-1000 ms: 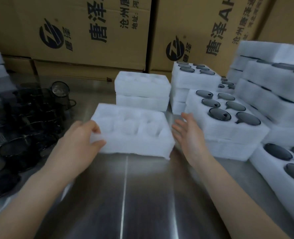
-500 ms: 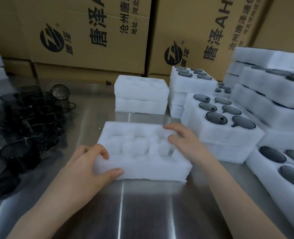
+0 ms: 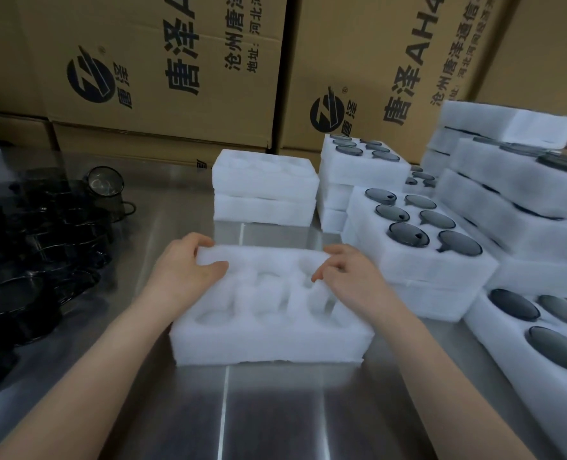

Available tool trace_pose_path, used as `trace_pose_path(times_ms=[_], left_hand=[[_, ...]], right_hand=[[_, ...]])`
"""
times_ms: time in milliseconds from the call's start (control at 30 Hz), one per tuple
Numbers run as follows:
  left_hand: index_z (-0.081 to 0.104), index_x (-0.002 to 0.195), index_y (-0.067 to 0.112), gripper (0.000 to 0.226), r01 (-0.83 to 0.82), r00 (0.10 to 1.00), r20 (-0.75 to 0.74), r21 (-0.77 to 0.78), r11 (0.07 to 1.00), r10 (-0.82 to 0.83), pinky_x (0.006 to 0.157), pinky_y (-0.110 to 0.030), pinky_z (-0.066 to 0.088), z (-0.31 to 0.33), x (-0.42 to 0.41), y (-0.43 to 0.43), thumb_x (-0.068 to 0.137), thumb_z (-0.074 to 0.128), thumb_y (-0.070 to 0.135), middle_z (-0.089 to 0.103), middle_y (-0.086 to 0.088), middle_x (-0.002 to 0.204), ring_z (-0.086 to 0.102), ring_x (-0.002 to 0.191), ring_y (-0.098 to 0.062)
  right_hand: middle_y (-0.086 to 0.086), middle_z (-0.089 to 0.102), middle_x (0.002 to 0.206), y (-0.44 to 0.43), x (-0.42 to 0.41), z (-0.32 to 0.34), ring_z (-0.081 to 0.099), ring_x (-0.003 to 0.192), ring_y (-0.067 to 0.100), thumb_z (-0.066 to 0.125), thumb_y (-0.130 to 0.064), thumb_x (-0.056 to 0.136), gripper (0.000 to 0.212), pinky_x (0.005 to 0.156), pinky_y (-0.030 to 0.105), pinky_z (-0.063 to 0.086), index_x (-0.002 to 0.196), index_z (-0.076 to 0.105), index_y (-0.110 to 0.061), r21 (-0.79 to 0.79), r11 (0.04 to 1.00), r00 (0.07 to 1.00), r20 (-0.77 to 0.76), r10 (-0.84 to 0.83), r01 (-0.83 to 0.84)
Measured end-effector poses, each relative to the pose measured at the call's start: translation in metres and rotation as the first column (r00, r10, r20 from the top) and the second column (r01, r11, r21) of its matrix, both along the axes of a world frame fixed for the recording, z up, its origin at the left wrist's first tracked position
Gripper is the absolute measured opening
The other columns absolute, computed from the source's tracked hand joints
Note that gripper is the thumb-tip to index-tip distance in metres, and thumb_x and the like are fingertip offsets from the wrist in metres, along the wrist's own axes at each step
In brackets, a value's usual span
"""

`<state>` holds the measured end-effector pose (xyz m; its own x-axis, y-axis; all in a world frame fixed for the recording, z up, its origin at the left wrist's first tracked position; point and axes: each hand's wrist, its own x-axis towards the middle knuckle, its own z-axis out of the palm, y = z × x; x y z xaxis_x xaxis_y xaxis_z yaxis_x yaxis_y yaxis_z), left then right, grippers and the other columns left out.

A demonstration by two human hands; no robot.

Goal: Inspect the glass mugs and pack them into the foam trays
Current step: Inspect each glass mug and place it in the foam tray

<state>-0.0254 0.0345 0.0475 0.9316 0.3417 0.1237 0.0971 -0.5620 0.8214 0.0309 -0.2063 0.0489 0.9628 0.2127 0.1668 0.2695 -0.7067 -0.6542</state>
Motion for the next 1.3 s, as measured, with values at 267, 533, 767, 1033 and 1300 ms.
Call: trace_pose_path(times_ms=[267, 533, 767, 1033, 1300], left_hand=[[0.061, 0.118, 0.022, 0.037, -0.039, 0.996, 0.081, -0.076, 0.996, 0.045, 0.062, -0.023, 0.040, -0.013, -0.001, 0.002, 0.085, 0.060, 0.006, 0.055, 0.006, 0.104, 0.055, 0.090, -0.016], [0.065, 0.109, 0.021, 0.020, -0.215, 0.940, 0.285, 0.076, 0.974, 0.186, 0.076, -0.030, 0.044, -0.006, -0.003, 0.009, 0.091, 0.059, 0.017, 0.065, 0.003, 0.108, 0.058, 0.091, -0.017], [0.065, 0.112, 0.007, 0.031, -0.456, 0.883, 0.386, 0.573, 0.681, 0.266, 0.090, -0.049, 0.038, 0.011, 0.013, 0.038, 0.082, 0.061, 0.013, 0.061, -0.020, 0.115, 0.051, 0.108, -0.042], [0.052, 0.124, 0.009, 0.046, -0.310, 0.839, -0.023, 0.801, 0.513, 0.543, 0.102, -0.049, 0.032, 0.017, 0.034, 0.075, 0.086, 0.057, 0.035, 0.045, -0.022, 0.132, 0.040, 0.123, -0.043], [0.058, 0.108, 0.004, 0.027, -0.294, 0.877, 0.027, 0.821, 0.490, 0.479, 0.089, -0.045, 0.039, -0.003, 0.020, 0.086, 0.083, 0.062, 0.014, 0.052, -0.025, 0.116, 0.049, 0.108, -0.044]], right_hand=[[-0.011, 0.041, 0.100, 0.001, 0.003, -0.010, 0.045, 0.081, -0.003, 0.046, -0.007, 0.092, 0.023, 0.073, 0.015, 0.030, 0.086, 0.065, -0.020, -0.075, 0.997, 0.997, 0.075, 0.015, -0.010], [-0.007, 0.042, 0.102, 0.000, 0.005, -0.011, 0.046, 0.081, -0.004, 0.043, -0.001, 0.091, 0.027, 0.066, 0.006, 0.033, 0.089, 0.064, -0.018, -0.088, 0.996, 0.995, 0.097, 0.028, -0.019], [-0.006, 0.042, 0.101, 0.001, 0.004, -0.009, 0.046, 0.085, 0.007, 0.043, 0.000, 0.091, 0.027, 0.066, 0.014, 0.032, 0.091, 0.066, -0.015, -0.076, 0.997, 0.994, 0.104, 0.025, -0.017], [-0.006, 0.041, 0.101, 0.000, 0.005, -0.011, 0.046, 0.080, -0.002, 0.044, -0.001, 0.092, 0.027, 0.063, 0.010, 0.031, 0.092, 0.067, -0.014, -0.074, 0.997, 0.994, 0.107, 0.036, -0.029], [-0.005, 0.042, 0.103, -0.001, 0.004, -0.010, 0.047, 0.079, -0.004, 0.043, -0.001, 0.093, 0.029, 0.064, -0.001, 0.032, 0.095, 0.068, -0.014, -0.089, 0.996, 0.994, 0.107, 0.036, -0.026]])
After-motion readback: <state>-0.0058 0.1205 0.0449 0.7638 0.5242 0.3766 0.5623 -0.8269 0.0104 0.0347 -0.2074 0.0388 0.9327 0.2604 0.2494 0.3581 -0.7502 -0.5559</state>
